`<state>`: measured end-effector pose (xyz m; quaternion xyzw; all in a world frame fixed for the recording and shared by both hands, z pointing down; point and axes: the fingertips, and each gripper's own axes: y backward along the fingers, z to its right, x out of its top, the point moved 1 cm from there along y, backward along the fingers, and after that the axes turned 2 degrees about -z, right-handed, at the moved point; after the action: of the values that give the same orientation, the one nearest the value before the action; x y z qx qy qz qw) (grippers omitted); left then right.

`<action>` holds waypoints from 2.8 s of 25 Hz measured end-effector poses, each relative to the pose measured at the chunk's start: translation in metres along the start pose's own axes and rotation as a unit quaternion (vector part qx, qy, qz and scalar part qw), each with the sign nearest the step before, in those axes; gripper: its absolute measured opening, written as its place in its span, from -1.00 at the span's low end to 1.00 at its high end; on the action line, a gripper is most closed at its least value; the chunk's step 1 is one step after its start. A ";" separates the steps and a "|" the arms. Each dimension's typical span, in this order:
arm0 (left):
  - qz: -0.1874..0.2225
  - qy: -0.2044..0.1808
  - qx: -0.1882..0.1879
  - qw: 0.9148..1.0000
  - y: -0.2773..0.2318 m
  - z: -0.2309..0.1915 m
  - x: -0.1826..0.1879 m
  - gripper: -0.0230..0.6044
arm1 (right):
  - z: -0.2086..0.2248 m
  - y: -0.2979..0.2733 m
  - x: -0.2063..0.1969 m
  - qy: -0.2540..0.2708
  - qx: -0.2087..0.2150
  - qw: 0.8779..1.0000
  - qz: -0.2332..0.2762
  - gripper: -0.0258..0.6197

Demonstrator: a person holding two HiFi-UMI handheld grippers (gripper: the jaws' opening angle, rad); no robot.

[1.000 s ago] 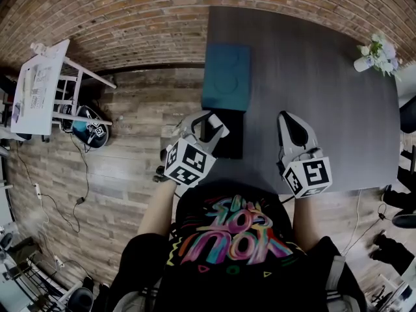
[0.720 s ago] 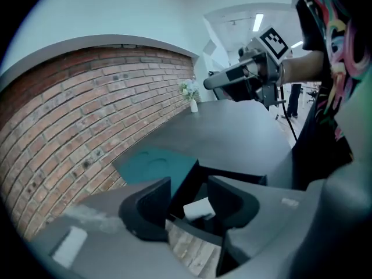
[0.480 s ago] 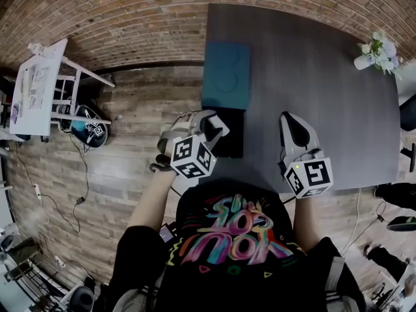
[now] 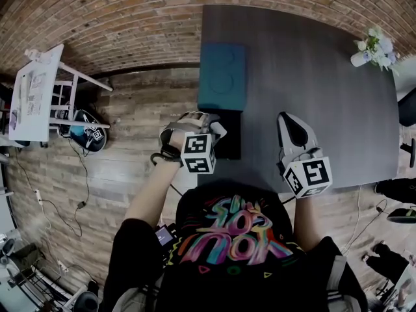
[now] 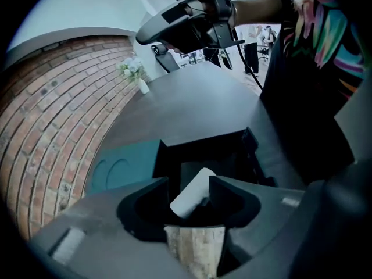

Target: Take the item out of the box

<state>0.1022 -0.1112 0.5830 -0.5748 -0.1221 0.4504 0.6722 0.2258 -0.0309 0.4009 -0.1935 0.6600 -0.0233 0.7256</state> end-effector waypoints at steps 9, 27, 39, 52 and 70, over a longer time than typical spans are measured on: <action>-0.038 -0.063 -0.053 0.996 -0.022 0.009 -0.006 -0.22 | 0.008 0.003 -0.004 -0.007 -0.008 1.000 -0.002 -0.92; -0.055 -0.095 -0.088 0.990 -0.044 0.024 -0.008 -0.25 | 0.016 0.001 -0.008 -0.013 -0.018 1.000 -0.008 -0.92; -0.050 -0.103 -0.070 0.991 -0.044 0.019 -0.004 -0.49 | 0.021 0.002 -0.009 -0.011 -0.023 1.000 -0.008 -0.92; -0.037 -0.087 -0.048 0.994 -0.030 0.012 0.000 -0.50 | 0.022 0.007 -0.006 -0.009 -0.027 1.000 -0.002 -0.92; 0.044 0.034 0.049 0.997 0.026 -0.018 0.019 -0.49 | 0.011 0.015 0.001 -0.004 -0.024 1.000 0.010 -0.92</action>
<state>0.1130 -0.1104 0.5480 -0.5611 -0.0518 0.4650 0.6828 0.2334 -0.0146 0.3964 -0.2044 0.6591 0.0002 0.7238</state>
